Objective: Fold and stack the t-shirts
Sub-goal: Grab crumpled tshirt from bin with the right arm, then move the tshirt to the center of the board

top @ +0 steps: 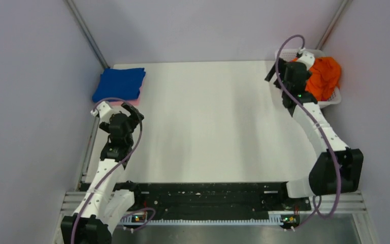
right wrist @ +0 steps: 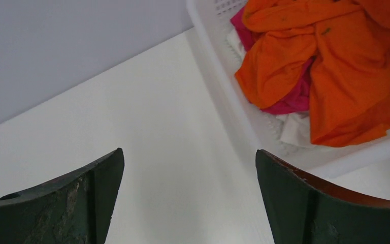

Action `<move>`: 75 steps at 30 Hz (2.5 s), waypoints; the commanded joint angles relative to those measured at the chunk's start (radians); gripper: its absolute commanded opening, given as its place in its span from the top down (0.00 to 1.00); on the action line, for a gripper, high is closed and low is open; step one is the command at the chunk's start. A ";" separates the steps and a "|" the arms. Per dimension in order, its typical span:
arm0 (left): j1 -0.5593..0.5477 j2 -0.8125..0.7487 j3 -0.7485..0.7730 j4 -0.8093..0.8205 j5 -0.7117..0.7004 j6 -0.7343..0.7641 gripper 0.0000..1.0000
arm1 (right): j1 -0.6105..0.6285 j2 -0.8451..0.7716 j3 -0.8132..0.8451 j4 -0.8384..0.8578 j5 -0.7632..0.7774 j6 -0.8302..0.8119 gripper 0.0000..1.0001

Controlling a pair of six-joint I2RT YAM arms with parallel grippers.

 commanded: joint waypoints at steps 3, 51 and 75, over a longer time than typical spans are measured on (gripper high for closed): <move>0.004 -0.035 0.051 -0.033 -0.002 0.033 0.01 | -0.307 0.302 0.286 -0.067 -0.127 0.057 0.06; 0.004 -0.223 0.078 -0.125 0.135 0.013 0.01 | -0.239 0.398 1.111 -0.345 -0.708 -0.233 1.00; -0.005 0.081 0.085 -0.142 0.683 -0.043 0.01 | 0.419 -0.028 -0.053 -0.069 -0.222 -0.195 0.01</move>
